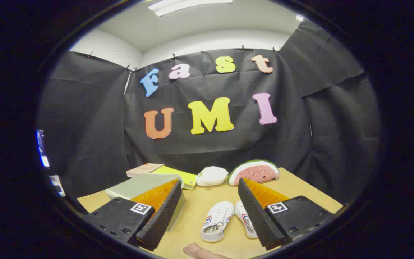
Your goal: Open the storage box then place both shoes into the box .Put the left shoe in first, then the right shoe, with the right side of both shoes facing outward in a uniform manner.
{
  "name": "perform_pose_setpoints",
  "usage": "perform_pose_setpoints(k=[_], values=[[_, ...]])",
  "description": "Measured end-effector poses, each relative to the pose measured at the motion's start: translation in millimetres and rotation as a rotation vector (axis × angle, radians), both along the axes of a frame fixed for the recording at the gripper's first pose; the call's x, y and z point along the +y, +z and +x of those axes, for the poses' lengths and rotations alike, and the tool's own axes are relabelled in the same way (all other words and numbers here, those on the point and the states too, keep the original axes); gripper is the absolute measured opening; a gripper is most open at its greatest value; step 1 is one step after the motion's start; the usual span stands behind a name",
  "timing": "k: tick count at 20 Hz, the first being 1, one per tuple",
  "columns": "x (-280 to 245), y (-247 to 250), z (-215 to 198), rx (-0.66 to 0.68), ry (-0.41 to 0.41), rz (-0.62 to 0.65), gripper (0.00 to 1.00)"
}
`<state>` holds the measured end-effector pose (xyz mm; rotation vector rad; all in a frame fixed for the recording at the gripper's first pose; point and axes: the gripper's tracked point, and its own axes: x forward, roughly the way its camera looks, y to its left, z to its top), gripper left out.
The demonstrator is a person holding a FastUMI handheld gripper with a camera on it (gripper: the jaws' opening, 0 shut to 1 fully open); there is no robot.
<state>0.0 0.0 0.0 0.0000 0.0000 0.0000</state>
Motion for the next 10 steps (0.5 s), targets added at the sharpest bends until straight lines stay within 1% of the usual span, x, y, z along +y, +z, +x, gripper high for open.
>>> perform_pose_setpoints(k=[10], values=[[12.5, -3.1, -5.6, 0.011, -0.014, -0.013, 1.0]])
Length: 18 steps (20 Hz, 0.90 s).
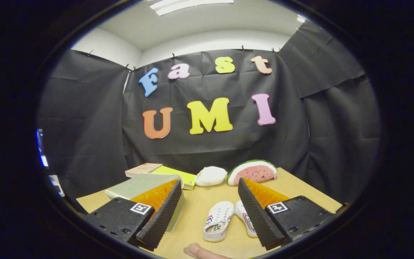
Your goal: Open the storage box then place both shoes into the box .Put the left shoe in first, then the right shoe, with the right side of both shoes facing outward in a uniform manner.
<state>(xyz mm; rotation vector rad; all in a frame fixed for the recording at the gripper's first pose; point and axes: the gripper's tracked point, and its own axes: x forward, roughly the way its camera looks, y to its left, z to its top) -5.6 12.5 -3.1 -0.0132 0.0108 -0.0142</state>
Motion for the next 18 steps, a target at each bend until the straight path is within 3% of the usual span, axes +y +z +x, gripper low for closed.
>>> perform_pose_setpoints(k=[12, 16, 18], values=[[-14.1, -16.5, 15.4, 0.051, -0.009, 0.027, 1.0], [-9.4, -14.8, 51.7, 0.099, 0.046, 0.076, 1.0], [4.1, -16.7, 76.3, 0.153, 0.121, 0.126, 1.0]])
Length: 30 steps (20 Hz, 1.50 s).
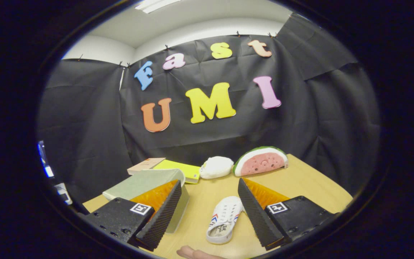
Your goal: Open the storage box then place both shoes into the box .Put the left shoe in first, then the right shoe, with the right side of both shoes facing outward in a uniform manner.
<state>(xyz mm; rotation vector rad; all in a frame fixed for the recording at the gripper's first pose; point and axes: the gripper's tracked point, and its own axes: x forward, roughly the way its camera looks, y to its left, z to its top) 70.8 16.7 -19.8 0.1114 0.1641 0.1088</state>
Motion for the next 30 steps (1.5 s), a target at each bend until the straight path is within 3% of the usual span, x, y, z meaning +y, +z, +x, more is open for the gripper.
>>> perform_pose_setpoints(k=[7, 10, 14, 17, 20, 26, 29, 30], values=[[36.4, -35.3, 102.6, 0.238, 0.207, 0.081, 1.0], [59.5, -60.7, 132.2, 0.369, 0.345, 0.181, 1.0], [86.9, -67.5, 147.8, 0.495, 0.524, 0.379, 1.0], [94.3, -79.1, 153.1, 0.573, 0.592, 0.434, 1.0], [101.0, -76.8, 152.2, 0.63, 0.685, 0.579, 0.98], [109.4, -87.6, 151.0, 0.763, 0.737, 0.806, 0.94], [111.5, -81.2, 147.4, 0.759, 0.72, 0.796, 0.72], [109.7, -80.1, 147.8, 0.754, 0.707, 0.787, 0.71]])
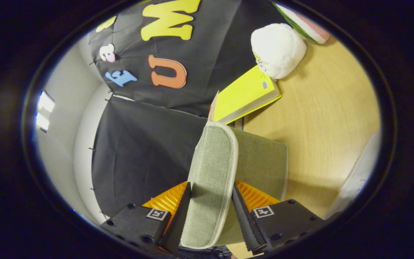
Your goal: Open the storage box then place both shoes into the box .Put the left shoe in first, then the right shoe, with the right side of both shoes facing outward in a uniform manner.
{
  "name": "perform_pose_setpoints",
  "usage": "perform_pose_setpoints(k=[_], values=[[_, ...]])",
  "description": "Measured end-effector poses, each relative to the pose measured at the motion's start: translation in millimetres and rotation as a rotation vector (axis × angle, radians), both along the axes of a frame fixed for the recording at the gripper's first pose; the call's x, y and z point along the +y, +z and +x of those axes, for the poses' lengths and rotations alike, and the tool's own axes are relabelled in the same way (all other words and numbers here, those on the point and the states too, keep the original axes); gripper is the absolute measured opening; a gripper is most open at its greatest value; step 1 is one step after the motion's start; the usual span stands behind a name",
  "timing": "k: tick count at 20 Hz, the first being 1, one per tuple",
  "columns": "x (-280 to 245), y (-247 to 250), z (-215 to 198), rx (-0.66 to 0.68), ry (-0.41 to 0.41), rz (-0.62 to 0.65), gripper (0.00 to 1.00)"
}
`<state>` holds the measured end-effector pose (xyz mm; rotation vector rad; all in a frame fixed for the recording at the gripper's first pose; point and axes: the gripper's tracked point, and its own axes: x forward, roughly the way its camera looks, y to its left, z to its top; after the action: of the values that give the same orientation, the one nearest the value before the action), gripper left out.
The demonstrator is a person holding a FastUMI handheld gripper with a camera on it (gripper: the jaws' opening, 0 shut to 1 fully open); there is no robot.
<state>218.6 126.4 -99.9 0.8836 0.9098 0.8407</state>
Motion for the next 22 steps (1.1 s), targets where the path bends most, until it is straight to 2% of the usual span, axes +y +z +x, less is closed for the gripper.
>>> perform_pose_setpoints(k=[2, 4, 7, 10, 11, 13, 22], values=[[-4.7, 6.7, 3.5, -0.004, -0.017, -0.009, 0.68], [-6.3, 19.5, 4.5, -0.024, -0.048, -0.01, 0.58], [0.4, 33.5, -11.6, -0.064, -0.014, -0.02, 0.43], [4.8, 60.8, -23.4, -0.14, -0.001, -0.067, 0.33], [11.5, 69.7, -25.3, -0.161, 0.001, -0.087, 0.25], [23.5, 89.6, -30.9, -0.203, 0.011, -0.108, 0.18], [119.7, 158.1, -40.8, -0.327, 0.047, -0.192, 0.17]])
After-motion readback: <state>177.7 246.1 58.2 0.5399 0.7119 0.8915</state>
